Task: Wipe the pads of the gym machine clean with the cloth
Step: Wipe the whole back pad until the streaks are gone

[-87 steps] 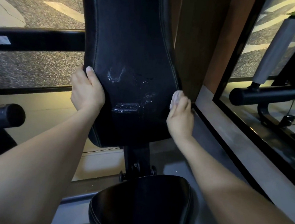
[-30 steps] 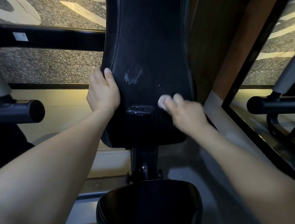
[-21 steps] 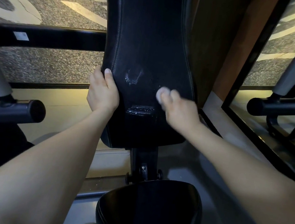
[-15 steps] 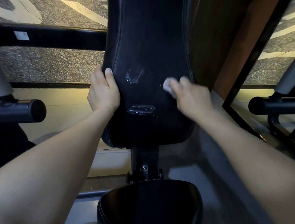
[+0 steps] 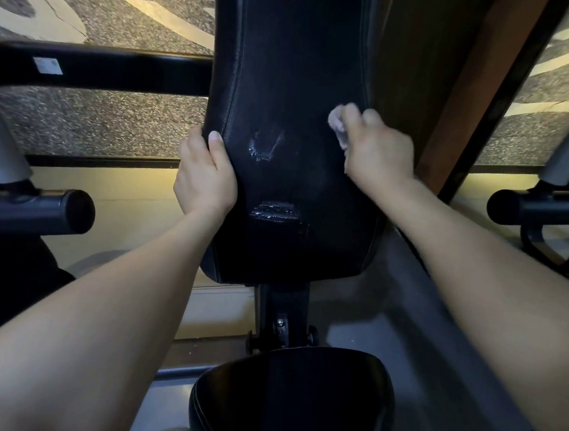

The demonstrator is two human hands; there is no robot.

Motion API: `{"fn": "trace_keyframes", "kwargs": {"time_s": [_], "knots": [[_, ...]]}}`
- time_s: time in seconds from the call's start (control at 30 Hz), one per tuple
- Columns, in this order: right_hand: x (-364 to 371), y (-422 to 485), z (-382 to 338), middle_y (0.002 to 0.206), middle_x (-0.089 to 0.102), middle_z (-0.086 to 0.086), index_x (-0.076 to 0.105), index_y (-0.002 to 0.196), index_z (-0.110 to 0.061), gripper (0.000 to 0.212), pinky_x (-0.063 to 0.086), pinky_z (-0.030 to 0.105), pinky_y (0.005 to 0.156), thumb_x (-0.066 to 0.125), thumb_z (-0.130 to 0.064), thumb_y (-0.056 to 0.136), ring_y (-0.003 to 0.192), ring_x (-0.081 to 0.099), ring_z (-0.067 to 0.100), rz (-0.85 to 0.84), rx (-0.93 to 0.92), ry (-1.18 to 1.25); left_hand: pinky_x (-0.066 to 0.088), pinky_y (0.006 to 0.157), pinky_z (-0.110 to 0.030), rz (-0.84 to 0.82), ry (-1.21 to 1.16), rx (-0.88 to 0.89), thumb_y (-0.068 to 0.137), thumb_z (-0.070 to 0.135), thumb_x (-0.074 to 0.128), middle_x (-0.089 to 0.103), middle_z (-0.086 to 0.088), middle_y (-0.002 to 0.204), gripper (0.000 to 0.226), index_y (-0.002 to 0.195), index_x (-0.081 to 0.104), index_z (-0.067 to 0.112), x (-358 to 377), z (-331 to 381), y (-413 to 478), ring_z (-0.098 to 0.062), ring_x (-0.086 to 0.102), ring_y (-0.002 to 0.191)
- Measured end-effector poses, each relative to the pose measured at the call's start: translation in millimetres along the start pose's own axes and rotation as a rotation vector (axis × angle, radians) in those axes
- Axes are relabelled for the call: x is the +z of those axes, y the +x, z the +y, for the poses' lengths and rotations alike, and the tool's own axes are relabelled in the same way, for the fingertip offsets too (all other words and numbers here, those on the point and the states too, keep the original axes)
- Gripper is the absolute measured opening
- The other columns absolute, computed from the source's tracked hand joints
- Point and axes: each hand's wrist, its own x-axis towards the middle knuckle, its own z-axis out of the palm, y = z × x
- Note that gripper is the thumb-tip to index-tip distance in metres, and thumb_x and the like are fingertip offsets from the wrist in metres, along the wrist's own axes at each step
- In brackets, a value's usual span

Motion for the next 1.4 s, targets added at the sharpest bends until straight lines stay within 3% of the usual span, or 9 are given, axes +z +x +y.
{"fn": "trace_keyframes", "kwargs": {"time_s": [0.1, 0.27, 0.4, 0.5, 0.7, 0.9, 1.1, 1.3, 1.4], "knots": [[7, -12, -27, 0.089, 0.053, 0.01, 0.05, 0.117, -0.016, 0.032, 0.02, 0.028, 0.042, 0.054, -0.007, 0.087, 0.05, 0.048, 0.028, -0.02, 0.018, 0.053, 0.039, 0.097, -0.042, -0.002, 0.0, 0.002, 0.106, 0.046, 0.022, 0.045, -0.006, 0.148, 0.053, 0.15, 0.037, 0.02, 0, -1, 0, -0.032, 0.052, 0.124], [11, -48, -29, 0.08, 0.046, 0.004, 0.056, 0.108, -0.027, 0.027, 0.021, 0.028, 0.041, 0.047, -0.01, 0.089, 0.046, 0.047, 0.025, -0.106, -0.463, -0.021, 0.04, 0.094, -0.042, 0.005, -0.009, 0.01, 0.107, 0.044, 0.023, 0.048, -0.006, 0.144, 0.051, 0.148, 0.039, 0.02, -1, 0, -1, -0.032, 0.053, 0.121], [-3, 3, -4, 0.088, 0.054, 0.011, 0.036, 0.11, -0.023, 0.026, 0.013, 0.024, 0.043, 0.048, -0.012, 0.089, 0.048, 0.039, 0.024, -0.008, -0.093, 0.014, 0.039, 0.096, -0.041, 0.01, -0.009, 0.009, 0.107, 0.043, 0.023, 0.047, -0.005, 0.146, 0.051, 0.149, 0.038, 0.02, -1, -1, 0, -0.031, 0.052, 0.124], [2, 3, -27, 0.093, 0.056, 0.011, 0.042, 0.115, -0.018, 0.033, 0.015, 0.026, 0.044, 0.054, -0.005, 0.087, 0.052, 0.05, 0.029, 0.013, 0.078, 0.077, 0.038, 0.097, -0.04, 0.003, -0.004, 0.01, 0.107, 0.043, 0.023, 0.046, -0.005, 0.147, 0.051, 0.15, 0.037, 0.019, -1, -1, 0, -0.029, 0.05, 0.126], [5, -39, -39, 0.08, 0.047, 0.004, 0.054, 0.109, -0.028, 0.027, 0.02, 0.029, 0.043, 0.039, -0.014, 0.091, 0.048, 0.049, 0.025, -0.089, -0.472, 0.024, 0.04, 0.095, -0.042, 0.01, -0.008, 0.01, 0.106, 0.044, 0.023, 0.047, -0.006, 0.145, 0.05, 0.148, 0.039, 0.02, 1, -1, 2, -0.032, 0.052, 0.123], [-5, 16, -42, 0.088, 0.053, 0.008, 0.045, 0.111, -0.021, 0.031, 0.018, 0.027, 0.042, 0.054, -0.005, 0.086, 0.049, 0.044, 0.027, 0.017, -0.032, 0.043, 0.041, 0.095, -0.043, 0.001, -0.01, 0.007, 0.106, 0.045, 0.023, 0.048, -0.006, 0.145, 0.052, 0.149, 0.039, 0.018, 1, -3, 2, -0.032, 0.052, 0.123], [7, -40, -54, 0.079, 0.049, 0.003, 0.059, 0.11, -0.026, 0.025, 0.024, 0.029, 0.045, 0.056, -0.012, 0.09, 0.049, 0.049, 0.024, -0.09, -0.586, -0.047, 0.041, 0.094, -0.043, 0.001, -0.003, 0.006, 0.106, 0.045, 0.023, 0.047, -0.007, 0.145, 0.052, 0.149, 0.038, 0.019, 1, -4, 2, -0.033, 0.052, 0.123], [-13, 33, -47, 0.087, 0.049, 0.006, 0.047, 0.114, -0.024, 0.025, 0.026, 0.03, 0.042, 0.047, -0.01, 0.094, 0.053, 0.051, 0.029, 0.023, -0.098, -0.003, 0.041, 0.093, -0.041, -0.006, -0.016, 0.002, 0.106, 0.045, 0.023, 0.048, -0.006, 0.144, 0.052, 0.149, 0.037, 0.02, 0, -3, 3, -0.031, 0.053, 0.122], [0, -7, -74, 0.089, 0.054, 0.008, 0.052, 0.116, -0.021, 0.034, 0.028, 0.032, 0.043, 0.038, -0.008, 0.088, 0.055, 0.058, 0.031, -0.075, -0.311, 0.033, 0.041, 0.093, -0.041, -0.006, -0.034, 0.011, 0.106, 0.044, 0.025, 0.047, -0.006, 0.146, 0.051, 0.149, 0.038, 0.021, 0, -4, 2, -0.032, 0.052, 0.123]]}}
